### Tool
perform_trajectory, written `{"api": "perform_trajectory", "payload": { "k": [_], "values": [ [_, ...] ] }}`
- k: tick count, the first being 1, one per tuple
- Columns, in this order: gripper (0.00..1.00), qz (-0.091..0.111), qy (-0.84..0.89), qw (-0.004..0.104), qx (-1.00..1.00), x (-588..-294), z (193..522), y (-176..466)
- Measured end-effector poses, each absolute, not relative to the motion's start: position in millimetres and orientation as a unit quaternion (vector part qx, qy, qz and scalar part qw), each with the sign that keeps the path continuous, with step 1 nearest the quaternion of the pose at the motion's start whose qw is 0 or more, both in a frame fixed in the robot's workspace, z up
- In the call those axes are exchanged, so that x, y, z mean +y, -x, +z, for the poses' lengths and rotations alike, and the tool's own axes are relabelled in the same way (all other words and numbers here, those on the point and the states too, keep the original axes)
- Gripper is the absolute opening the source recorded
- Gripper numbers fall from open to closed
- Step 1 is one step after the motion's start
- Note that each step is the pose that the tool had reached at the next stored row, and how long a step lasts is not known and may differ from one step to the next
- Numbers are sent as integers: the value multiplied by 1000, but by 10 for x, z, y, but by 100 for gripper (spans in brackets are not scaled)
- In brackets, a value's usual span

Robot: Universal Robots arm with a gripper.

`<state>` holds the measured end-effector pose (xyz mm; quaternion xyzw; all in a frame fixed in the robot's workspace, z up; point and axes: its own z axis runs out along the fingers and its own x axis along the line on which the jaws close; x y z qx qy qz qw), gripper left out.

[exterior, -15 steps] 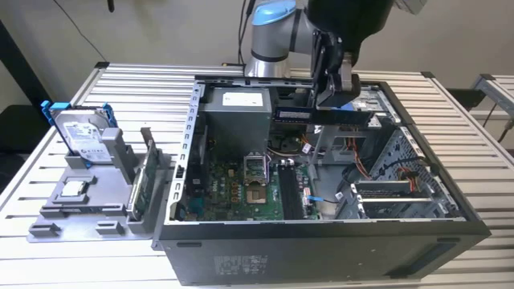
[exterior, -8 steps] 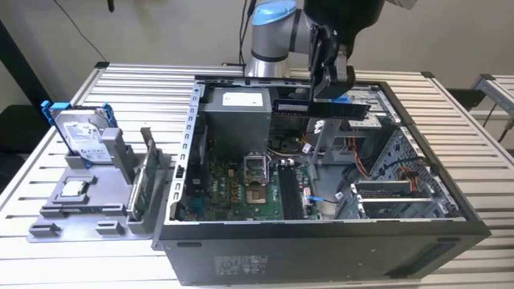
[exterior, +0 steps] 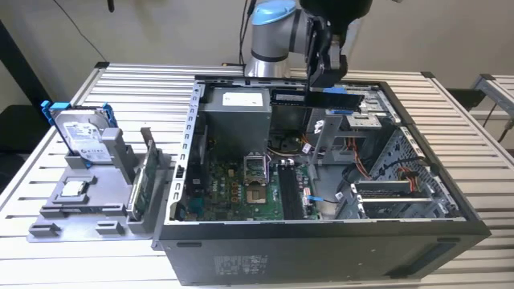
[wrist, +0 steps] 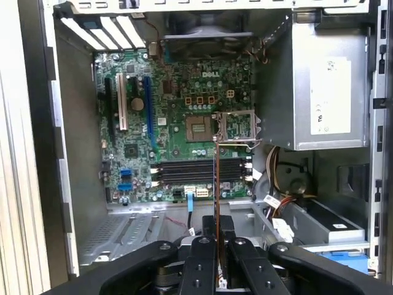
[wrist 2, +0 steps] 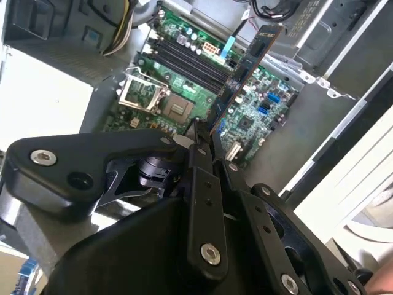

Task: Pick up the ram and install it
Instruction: 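Pick up the ram and move it above insertion slot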

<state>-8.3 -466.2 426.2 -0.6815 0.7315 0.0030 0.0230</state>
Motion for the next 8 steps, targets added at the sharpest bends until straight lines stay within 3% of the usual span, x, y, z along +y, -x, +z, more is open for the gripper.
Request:
{"api": "perform_trajectory", "payload": {
  "k": [8],
  "values": [
    [14, 3, 684, 23, 730, -4459, 4254, 79]
  ]
}}
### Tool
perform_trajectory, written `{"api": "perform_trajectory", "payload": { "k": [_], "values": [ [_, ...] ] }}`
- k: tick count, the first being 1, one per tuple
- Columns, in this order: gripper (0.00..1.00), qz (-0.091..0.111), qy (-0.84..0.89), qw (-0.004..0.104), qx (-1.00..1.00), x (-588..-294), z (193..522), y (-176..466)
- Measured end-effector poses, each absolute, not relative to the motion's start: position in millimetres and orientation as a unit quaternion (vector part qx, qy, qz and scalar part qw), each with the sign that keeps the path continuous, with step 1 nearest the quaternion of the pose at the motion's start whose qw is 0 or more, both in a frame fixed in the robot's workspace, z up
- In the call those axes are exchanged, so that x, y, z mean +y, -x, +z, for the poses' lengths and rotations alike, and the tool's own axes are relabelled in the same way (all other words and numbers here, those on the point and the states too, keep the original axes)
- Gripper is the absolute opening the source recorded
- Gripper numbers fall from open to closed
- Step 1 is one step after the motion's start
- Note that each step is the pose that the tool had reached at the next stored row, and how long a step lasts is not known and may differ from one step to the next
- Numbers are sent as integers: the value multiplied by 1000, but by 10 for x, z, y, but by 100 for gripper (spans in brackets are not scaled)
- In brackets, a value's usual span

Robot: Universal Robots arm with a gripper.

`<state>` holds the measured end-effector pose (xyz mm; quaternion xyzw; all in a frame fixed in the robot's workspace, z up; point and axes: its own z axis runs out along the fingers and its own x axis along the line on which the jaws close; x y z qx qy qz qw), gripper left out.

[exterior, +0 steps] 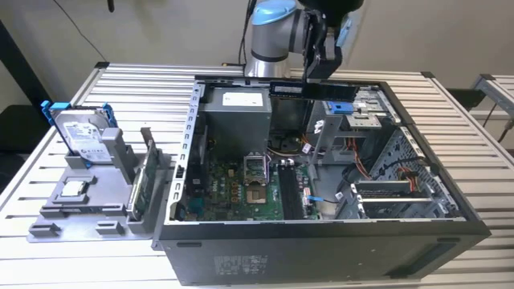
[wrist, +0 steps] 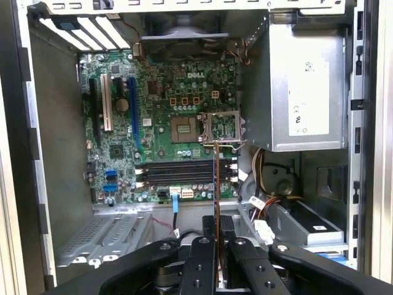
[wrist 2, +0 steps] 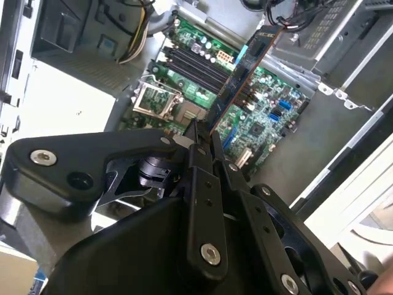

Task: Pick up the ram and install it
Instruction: 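Pick up the ram and move it above insertion slot, then insert the ram into the slot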

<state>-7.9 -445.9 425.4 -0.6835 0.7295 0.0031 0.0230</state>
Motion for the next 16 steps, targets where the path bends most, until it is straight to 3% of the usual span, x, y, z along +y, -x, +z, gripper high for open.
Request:
{"api": "perform_trajectory", "payload": {
  "k": [16],
  "values": [
    [14, 3, 687, 23, 726, -4441, 4250, 66]
  ]
}}
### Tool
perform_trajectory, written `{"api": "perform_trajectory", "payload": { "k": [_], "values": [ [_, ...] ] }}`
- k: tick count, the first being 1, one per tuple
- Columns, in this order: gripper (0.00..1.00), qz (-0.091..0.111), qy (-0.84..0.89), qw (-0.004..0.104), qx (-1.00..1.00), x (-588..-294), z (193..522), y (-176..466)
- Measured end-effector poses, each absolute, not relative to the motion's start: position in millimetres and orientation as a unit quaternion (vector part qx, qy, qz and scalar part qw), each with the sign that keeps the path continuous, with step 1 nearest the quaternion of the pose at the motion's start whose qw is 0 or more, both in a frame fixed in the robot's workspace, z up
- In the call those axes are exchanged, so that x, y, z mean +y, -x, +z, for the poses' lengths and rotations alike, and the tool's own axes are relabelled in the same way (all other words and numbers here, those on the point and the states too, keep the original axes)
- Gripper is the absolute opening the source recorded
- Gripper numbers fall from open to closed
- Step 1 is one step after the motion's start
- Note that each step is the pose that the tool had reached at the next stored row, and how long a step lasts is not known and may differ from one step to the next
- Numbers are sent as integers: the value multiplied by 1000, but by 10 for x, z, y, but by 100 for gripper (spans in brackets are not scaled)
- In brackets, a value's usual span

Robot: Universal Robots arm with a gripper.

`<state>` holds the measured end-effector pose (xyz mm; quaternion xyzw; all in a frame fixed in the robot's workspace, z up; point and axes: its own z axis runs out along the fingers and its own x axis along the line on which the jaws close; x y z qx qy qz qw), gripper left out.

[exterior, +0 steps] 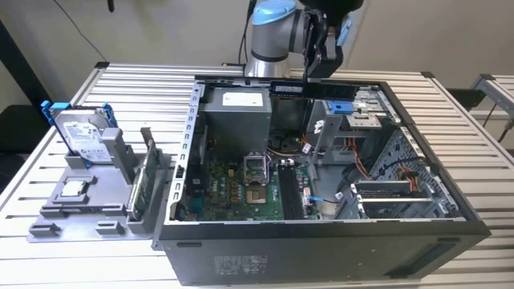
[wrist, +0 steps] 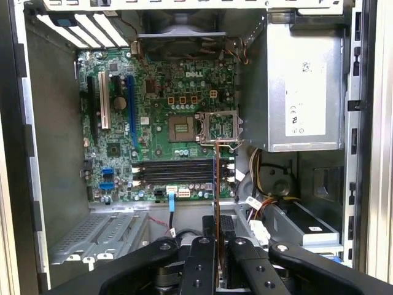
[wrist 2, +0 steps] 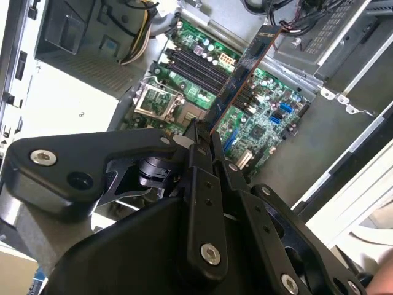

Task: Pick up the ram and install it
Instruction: 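Insert the ram into the slot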

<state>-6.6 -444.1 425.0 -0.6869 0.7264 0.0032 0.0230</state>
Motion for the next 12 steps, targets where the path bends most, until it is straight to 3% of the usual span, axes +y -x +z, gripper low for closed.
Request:
{"api": "perform_trajectory", "payload": {
  "k": [12],
  "values": [
    [14, 3, 668, 23, 743, -4441, 4249, 66]
  ]
}}
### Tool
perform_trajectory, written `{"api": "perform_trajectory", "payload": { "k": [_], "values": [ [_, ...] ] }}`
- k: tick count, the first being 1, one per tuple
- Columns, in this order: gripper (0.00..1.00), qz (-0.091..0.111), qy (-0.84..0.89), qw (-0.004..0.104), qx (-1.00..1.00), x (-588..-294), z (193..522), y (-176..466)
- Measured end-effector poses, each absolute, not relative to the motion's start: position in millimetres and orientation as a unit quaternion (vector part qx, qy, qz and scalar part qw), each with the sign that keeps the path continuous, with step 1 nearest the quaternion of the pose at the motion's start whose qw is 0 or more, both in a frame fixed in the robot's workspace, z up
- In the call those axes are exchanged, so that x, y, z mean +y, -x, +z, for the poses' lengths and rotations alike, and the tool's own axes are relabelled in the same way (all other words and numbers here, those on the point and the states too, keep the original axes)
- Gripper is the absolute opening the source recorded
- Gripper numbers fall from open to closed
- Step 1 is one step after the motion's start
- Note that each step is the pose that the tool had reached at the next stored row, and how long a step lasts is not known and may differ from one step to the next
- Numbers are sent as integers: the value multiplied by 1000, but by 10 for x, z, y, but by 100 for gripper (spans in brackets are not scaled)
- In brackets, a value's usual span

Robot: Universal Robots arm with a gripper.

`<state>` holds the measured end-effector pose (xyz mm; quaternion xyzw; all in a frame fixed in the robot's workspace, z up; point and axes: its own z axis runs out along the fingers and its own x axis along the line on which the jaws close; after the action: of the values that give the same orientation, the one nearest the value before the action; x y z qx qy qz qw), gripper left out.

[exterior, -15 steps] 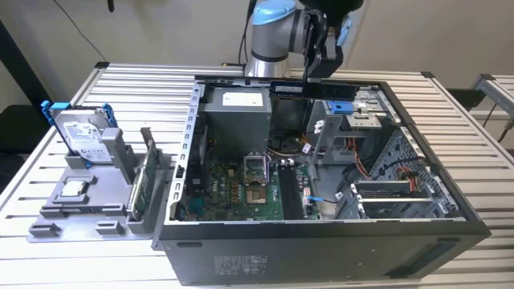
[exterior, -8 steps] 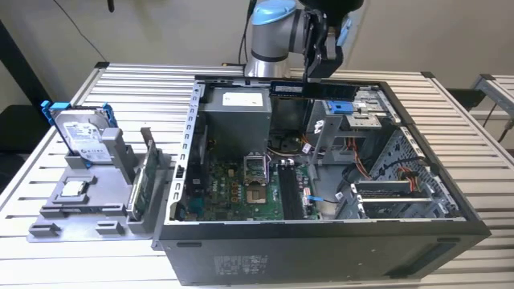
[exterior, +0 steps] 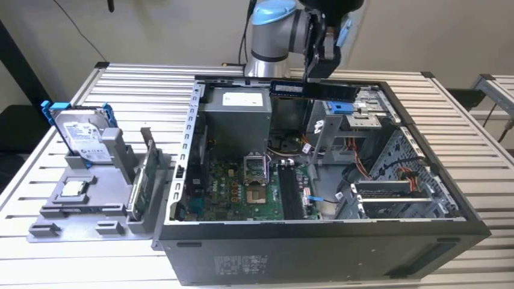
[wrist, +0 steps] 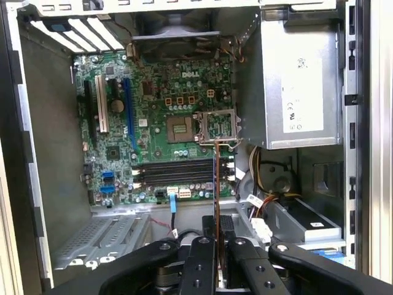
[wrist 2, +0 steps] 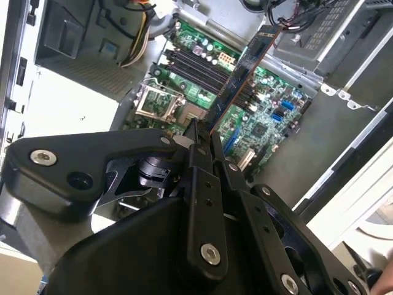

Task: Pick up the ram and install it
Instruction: 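Insert the ram into the slot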

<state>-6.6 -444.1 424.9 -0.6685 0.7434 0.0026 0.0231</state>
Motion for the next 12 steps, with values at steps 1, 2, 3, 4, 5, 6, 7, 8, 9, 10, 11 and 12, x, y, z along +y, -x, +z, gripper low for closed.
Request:
{"api": "perform_trajectory", "payload": {
  "k": [1, 2, 3, 4, 5, 6, 7, 8, 9, 10, 11, 12],
  "values": [
    [14, 3, 664, 23, 747, -4441, 4249, 66],
    [14, 2, 660, 23, 751, -4441, 4249, 66],
    [14, 2, 656, 23, 755, -4441, 4249, 66],
    [14, 2, 652, 23, 758, -4441, 4249, 66],
    [14, 2, 647, 23, 762, -4441, 4249, 66],
    [14, 2, 643, 23, 765, -4441, 4249, 66],
    [14, 2, 639, 23, 769, -4441, 4249, 66],
    [14, 1, 635, 23, 772, -4441, 4249, 66],
    [14, 1, 631, 23, 776, -4441, 4249, 66],
    [14, 1, 626, 23, 779, -4441, 4249, 66],
    [14, 1, 622, 23, 783, -4441, 4248, 66],
    [14, 1, 618, 23, 786, -4441, 4248, 66]
  ]
}}
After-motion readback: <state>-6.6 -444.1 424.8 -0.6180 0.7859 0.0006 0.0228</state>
